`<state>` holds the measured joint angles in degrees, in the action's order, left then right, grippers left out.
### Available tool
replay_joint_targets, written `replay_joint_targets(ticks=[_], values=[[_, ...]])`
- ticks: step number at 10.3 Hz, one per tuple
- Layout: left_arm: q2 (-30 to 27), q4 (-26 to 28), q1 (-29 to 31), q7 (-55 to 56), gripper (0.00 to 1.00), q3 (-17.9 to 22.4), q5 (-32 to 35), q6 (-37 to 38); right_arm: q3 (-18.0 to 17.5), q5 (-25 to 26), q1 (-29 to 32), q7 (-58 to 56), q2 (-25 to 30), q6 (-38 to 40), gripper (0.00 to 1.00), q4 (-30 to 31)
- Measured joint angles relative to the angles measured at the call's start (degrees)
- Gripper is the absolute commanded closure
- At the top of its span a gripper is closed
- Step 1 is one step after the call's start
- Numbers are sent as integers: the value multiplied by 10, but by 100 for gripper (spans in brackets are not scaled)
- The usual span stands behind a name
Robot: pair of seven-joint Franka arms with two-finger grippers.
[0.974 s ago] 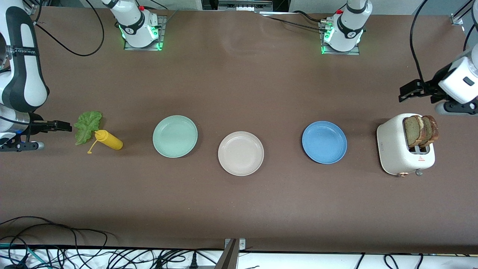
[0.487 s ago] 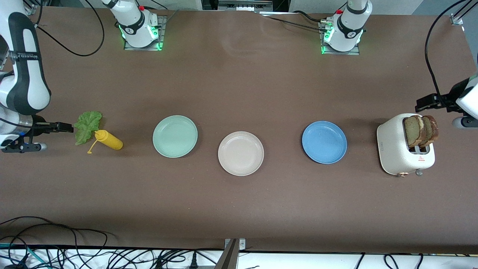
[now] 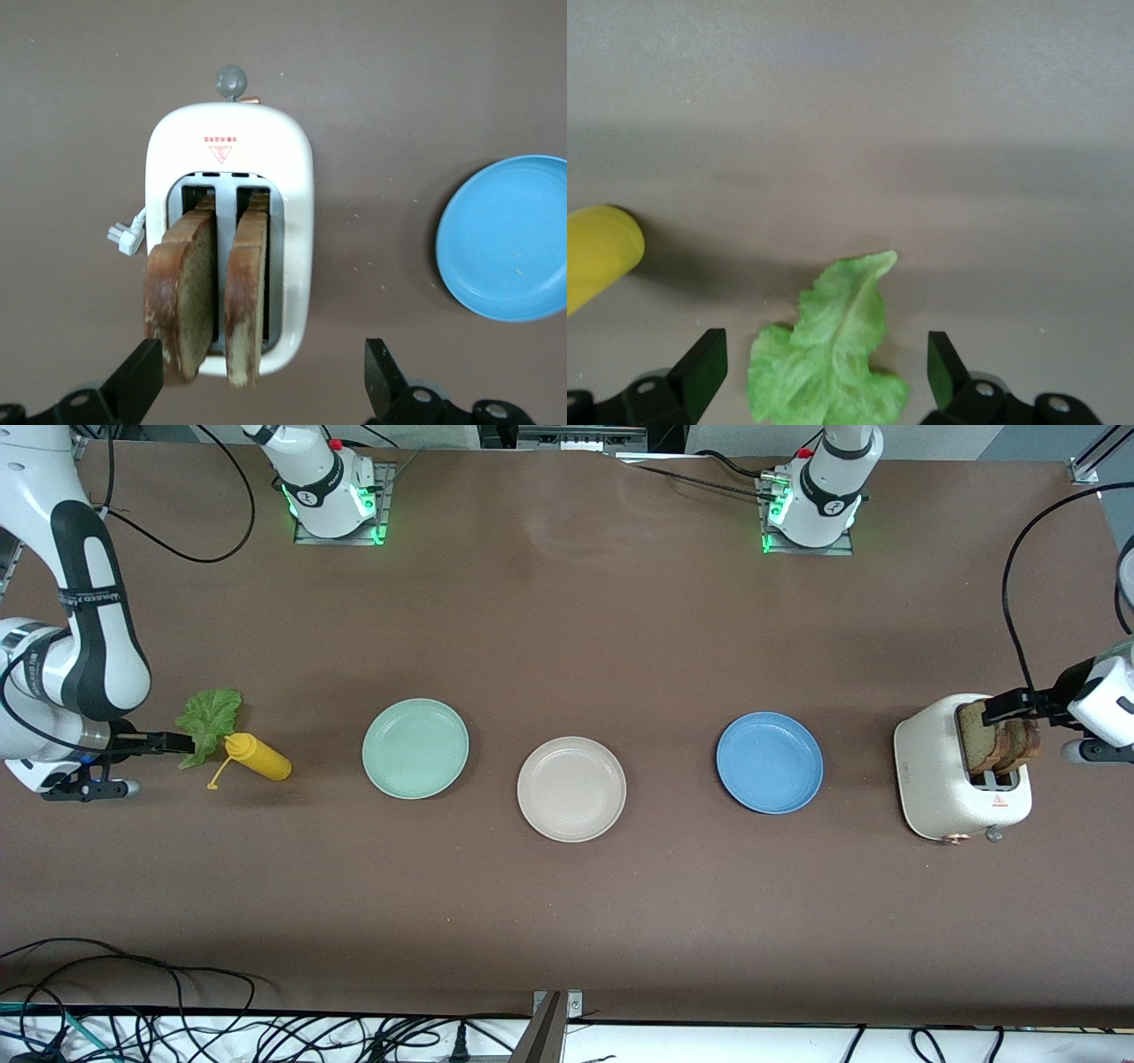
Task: Make sandwich on beige plate with both arms
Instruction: 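Grasp the lettuce with the right gripper while the left gripper grasps bread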
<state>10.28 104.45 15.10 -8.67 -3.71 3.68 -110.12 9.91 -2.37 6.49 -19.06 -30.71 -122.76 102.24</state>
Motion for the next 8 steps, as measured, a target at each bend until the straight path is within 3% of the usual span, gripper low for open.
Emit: replay_joint_targets(ticks=[2, 4, 6, 7, 8], values=[[-3, 53, 3, -1, 0, 0, 0, -61, 0, -16, 0, 0, -21, -7, 0, 0], [-4, 90, 3, -1, 16, -2, 0, -109, 0, -30, 0, 0, -30, -7, 0, 1], [-3, 108, 3, -1, 72, -2, 0, -132, 0, -36, 0, 1, -37, -6, 0, 5], [-3, 110, 3, -6, 92, -2, 0, -134, 0, -36, 0, 1, -40, 0, 0, 8], [-4, 109, 3, -13, 100, -2, 0, -134, 0, -36, 0, 1, -43, 14, 0, 12]])
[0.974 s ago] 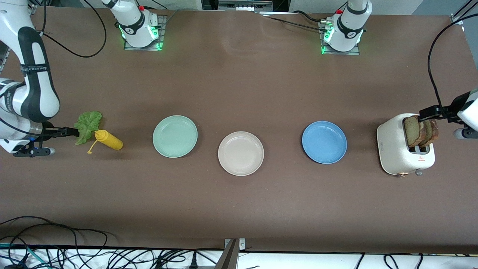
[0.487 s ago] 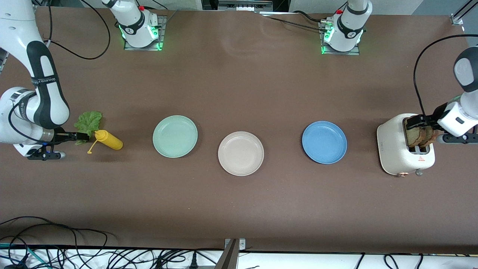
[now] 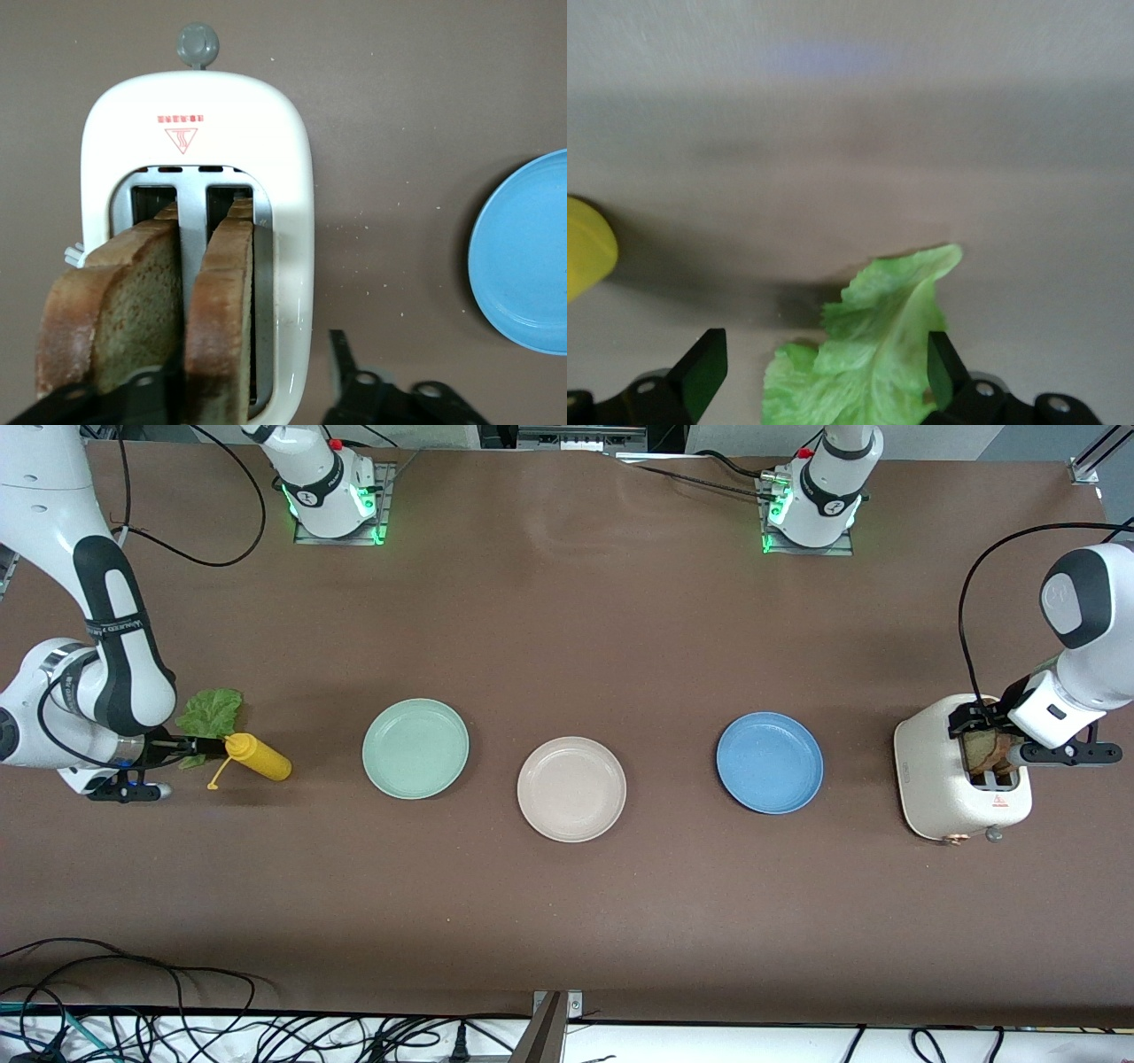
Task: Make sandwich on beige plate with both arms
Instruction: 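Grasp the lettuce with the right gripper while the left gripper grasps bread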
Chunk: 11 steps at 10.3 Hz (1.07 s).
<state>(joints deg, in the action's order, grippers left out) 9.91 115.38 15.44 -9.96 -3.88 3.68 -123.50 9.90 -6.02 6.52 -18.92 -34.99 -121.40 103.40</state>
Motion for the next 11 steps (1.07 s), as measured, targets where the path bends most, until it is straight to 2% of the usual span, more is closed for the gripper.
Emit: replay_joint_targets(ticks=[4, 5, 8, 9, 10, 11], values=[[-4, -2, 2, -7, 100, 1, 4, 1, 1, 0, 4, 1, -8, 27, 0, 2], [-4, -3, 2, -7, 100, 1, 4, 4, 1, 0, 5, 1, -10, 28, 4, 2], [-7, -27, 2, -9, 100, 1, 4, 39, 1, 0, 10, 0, -18, 30, 73, 2], [-10, -46, 2, -11, 100, -1, 4, 66, 2, 0, 10, 0, -18, 32, 91, 2], [-14, -65, 2, -14, 100, -2, 4, 94, 4, 0, 10, 0, -18, 33, 100, 1], [-16, -83, 2, -16, 100, -3, 4, 119, 4, 0, 10, -1, -17, 34, 100, 0]])
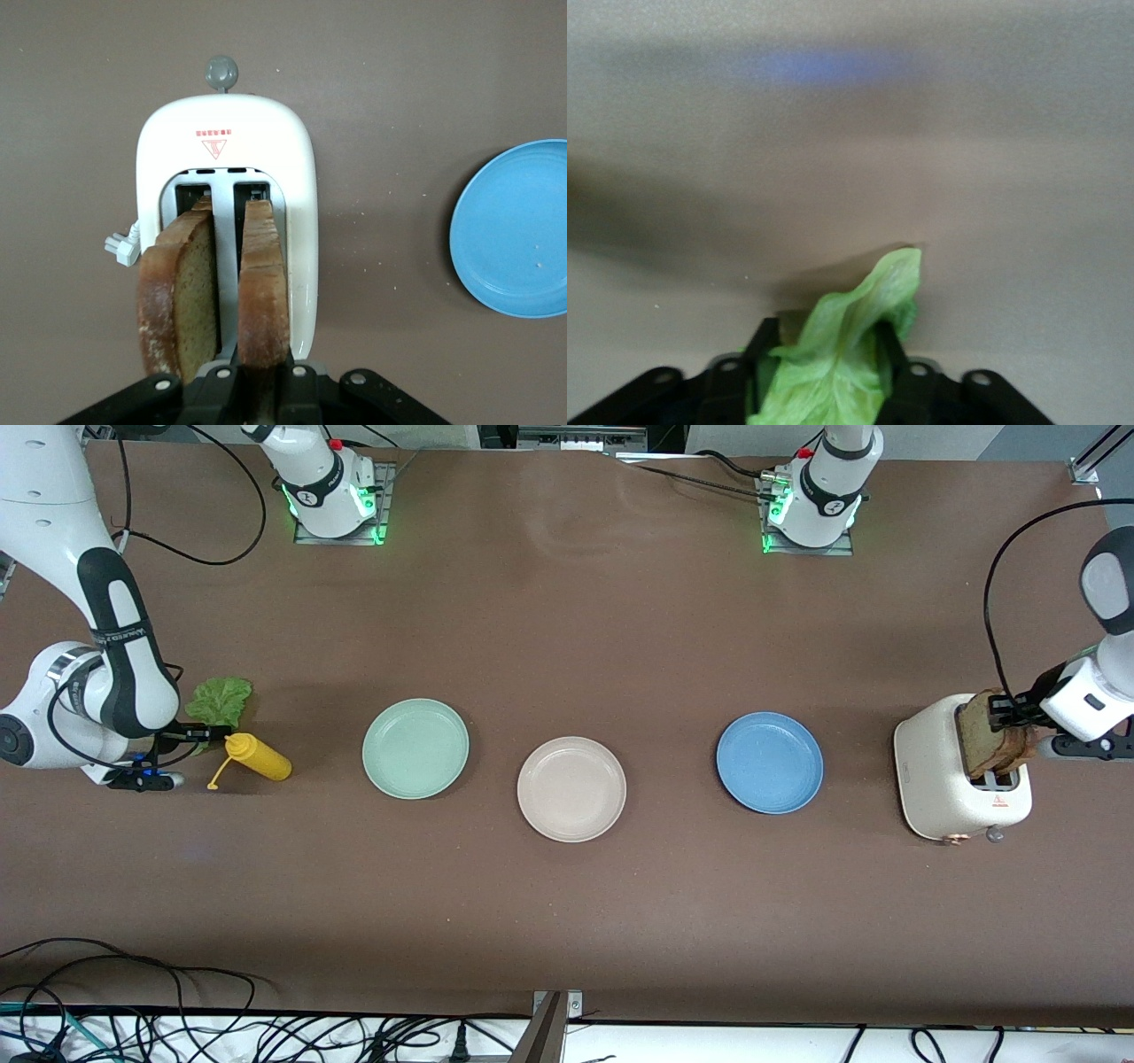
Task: Make sandwich on beige plate with both arms
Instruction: 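Grasp the lettuce with the right gripper while the left gripper grasps bread, then place the bread on the beige plate with the left gripper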
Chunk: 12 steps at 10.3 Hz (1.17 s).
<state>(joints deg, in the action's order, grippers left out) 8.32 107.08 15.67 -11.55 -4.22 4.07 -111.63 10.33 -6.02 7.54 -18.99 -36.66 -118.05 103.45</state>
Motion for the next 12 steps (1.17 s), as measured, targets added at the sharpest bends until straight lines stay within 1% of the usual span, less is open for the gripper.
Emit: replay_joint_targets(ticks=[2, 4, 6, 8, 10, 11, 12], values=[[-1, -21, 0, -1, 100, -4, 0, 30, 0, 0, 0, 0, 2, 2, 100, -1], [-1, -23, -1, -1, 100, -5, 0, 35, 0, 0, 0, 0, 3, 4, 100, -2], [-1, -38, -5, -1, 100, -10, 0, 49, -2, 0, -1, 0, 3, 30, 100, -19], [-2, -77, -10, -1, 100, -28, 0, 83, -2, 0, -1, 0, 6, 118, 100, -79], [-2, -114, -15, -1, 100, -66, -1, 114, 0, 0, -1, 0, 15, 218, 100, -146], [-2, -123, -23, 0, 100, -81, -13, 119, 4, 1, -1, 0, 21, 255, 100, -173], [-1, -125, -39, 5, 100, -88, -40, 121, 10, 1, -1, 0, 27, 288, 100, -194]])
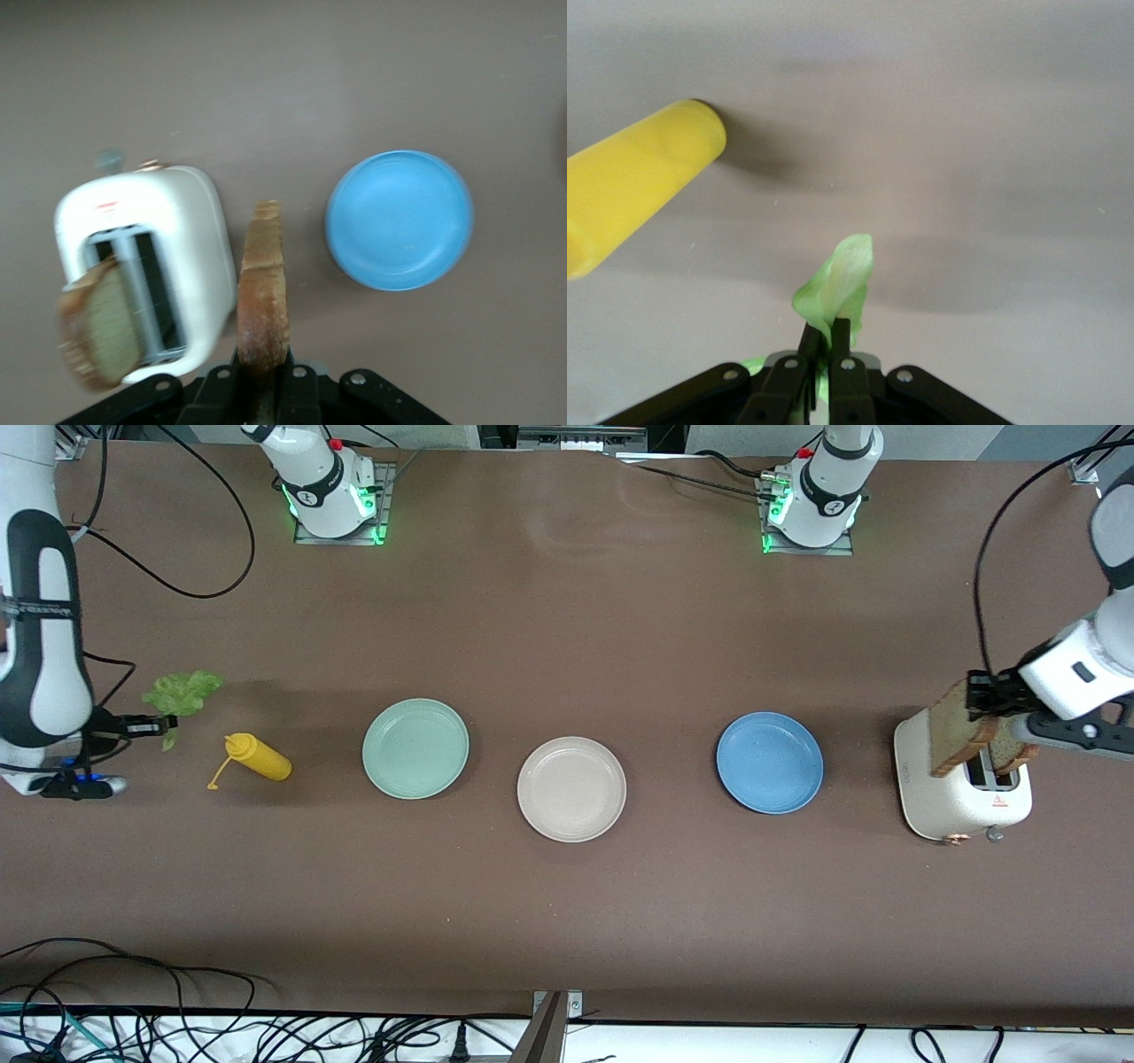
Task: Make sandwich on beige plate with both arms
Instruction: 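Place the bread on the beige plate with the left gripper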
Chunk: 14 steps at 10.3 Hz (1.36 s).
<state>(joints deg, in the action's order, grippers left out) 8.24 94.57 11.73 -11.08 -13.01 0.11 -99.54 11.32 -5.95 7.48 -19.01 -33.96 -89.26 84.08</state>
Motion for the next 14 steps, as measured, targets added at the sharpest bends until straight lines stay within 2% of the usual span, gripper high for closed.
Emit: replay_joint_targets(ticks=[5, 7, 9, 11, 14], values=[[53, -8, -90, 77, 100, -5, -151, 1, 7, 1, 0, 0, 13, 122, 100, -85], [97, -14, -117, 94, 100, -5, -233, -2, 7, 1, 0, 0, 24, 140, 100, -114], [155, -42, -140, 95, 100, -5, -296, -8, 6, 1, -1, 0, 54, 146, 100, -124], [207, -69, -170, 95, 100, -6, -337, -51, -1, 1, -3, 0, 79, 148, 100, -124], [269, -80, -230, 95, 100, -6, -387, -161, -7, 0, -14, 4, 83, 148, 100, -125]])
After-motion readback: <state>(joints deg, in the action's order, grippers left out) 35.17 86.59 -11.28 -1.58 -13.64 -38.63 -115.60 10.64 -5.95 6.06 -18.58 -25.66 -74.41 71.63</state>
